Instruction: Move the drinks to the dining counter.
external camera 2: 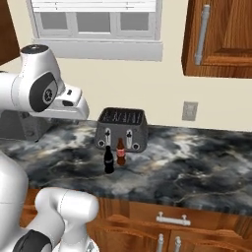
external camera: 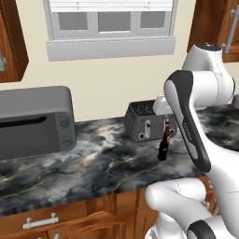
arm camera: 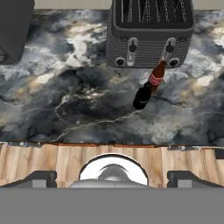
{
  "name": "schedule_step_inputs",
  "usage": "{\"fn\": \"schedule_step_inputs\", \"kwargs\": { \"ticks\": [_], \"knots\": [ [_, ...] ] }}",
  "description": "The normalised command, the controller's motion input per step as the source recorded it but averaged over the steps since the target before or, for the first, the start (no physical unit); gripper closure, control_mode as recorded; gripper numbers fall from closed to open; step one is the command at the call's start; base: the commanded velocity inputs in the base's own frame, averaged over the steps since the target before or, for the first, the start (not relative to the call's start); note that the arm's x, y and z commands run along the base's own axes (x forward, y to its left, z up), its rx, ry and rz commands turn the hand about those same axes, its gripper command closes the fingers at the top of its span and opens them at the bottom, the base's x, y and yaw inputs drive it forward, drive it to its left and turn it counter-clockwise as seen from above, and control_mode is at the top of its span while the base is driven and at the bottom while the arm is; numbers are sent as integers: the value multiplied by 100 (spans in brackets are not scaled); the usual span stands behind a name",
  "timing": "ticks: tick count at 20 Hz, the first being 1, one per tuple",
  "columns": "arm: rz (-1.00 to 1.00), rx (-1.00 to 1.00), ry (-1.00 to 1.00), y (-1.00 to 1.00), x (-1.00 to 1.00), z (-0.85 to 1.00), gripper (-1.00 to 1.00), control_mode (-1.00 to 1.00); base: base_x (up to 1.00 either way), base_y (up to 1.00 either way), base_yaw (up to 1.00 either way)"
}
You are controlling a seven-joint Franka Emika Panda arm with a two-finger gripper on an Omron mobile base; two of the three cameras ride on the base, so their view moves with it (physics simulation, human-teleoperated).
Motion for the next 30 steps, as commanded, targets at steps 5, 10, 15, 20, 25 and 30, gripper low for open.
{"fn": "schedule_step_inputs", "kwargs": {
  "ticks": [5, 10, 15, 20, 25, 30],
  "knots": [
    [0, 0, 0, 0, 0, 0, -100, 100, 1, -23, 15],
    [0, 0, 0, 0, 0, 0, -100, 100, 6, -40, 3],
    [0, 0, 0, 0, 0, 0, -100, 100, 16, -44, 0],
    [0, 0, 0, 0, 0, 0, -100, 100, 20, -29, 0],
    [0, 0, 0, 0, 0, 0, -100, 100, 26, -7, 0],
    [0, 0, 0, 0, 0, 0, -100, 100, 45, -8, 0]
  ]
}}
